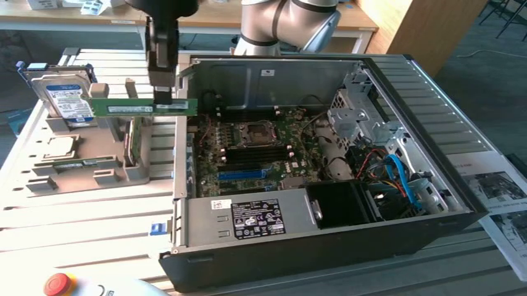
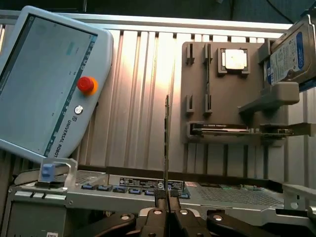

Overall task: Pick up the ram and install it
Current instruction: 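Pick up the ram and move it above insertion slot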

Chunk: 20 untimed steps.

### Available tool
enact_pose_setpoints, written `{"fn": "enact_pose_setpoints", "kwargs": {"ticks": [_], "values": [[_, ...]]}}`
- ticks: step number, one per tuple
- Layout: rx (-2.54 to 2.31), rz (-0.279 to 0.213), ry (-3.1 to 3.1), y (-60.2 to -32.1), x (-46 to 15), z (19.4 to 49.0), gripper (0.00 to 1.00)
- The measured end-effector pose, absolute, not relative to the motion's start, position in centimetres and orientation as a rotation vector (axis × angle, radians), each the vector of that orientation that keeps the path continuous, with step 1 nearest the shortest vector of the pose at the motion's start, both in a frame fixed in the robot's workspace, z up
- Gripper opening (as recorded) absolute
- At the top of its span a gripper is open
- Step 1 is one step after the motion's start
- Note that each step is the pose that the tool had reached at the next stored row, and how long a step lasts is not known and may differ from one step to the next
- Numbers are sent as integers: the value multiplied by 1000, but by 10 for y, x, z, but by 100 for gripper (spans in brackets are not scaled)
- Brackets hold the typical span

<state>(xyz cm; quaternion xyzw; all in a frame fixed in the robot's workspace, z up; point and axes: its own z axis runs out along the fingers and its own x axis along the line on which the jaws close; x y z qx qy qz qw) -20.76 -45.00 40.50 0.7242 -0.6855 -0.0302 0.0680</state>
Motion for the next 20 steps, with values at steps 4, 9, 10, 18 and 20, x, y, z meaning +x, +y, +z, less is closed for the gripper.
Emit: {"fn": "enact_pose_setpoints", "kwargs": {"ticks": [4,9,10,18,20], "values": [[2172,-112,-2055,-453,-168,405,12],[2170,-117,-2052,-453,-157,405,12],[2170,-117,-2052,-453,-157,405,12],[2174,-97,-2053,-447,-157,405,12],[2175,-92,-2052,-445,-157,405,12]]}}
